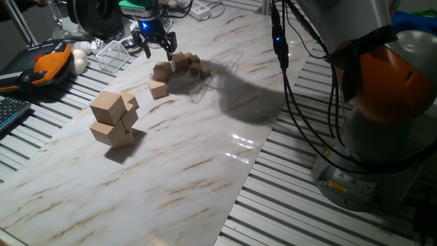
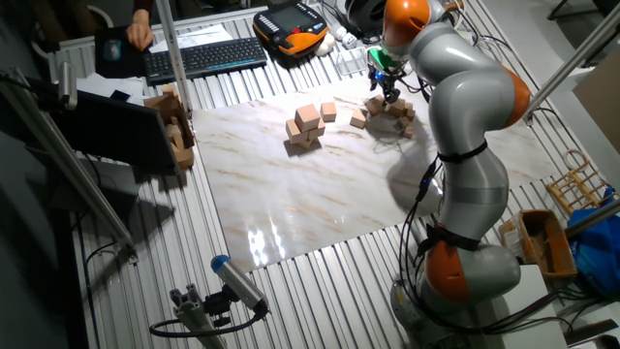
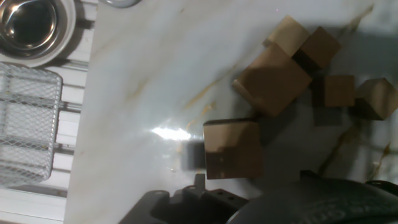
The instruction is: Stack the blocks into a cross shape
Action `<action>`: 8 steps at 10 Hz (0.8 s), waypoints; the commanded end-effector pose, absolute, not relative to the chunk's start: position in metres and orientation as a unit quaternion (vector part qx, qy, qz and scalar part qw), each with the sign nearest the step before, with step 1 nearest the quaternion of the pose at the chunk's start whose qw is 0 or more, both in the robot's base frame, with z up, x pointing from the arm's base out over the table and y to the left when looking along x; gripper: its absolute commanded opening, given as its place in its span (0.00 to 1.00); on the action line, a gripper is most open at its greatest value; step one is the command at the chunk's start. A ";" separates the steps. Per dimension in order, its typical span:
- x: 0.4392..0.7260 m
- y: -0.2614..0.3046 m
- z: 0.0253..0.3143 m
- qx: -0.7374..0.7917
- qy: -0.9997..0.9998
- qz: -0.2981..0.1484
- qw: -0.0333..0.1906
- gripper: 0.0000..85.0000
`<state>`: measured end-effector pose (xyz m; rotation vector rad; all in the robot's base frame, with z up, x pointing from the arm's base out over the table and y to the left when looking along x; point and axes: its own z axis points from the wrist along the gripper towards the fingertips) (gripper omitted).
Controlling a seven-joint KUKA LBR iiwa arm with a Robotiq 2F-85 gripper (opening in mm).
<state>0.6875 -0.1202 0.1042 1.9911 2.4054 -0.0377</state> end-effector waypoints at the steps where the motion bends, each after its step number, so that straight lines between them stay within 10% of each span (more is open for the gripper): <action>1: 0.688 -0.120 0.104 0.637 0.771 -0.012 0.009 0.80; 8: 0.688 -0.119 0.104 0.631 0.776 -0.016 0.013 0.80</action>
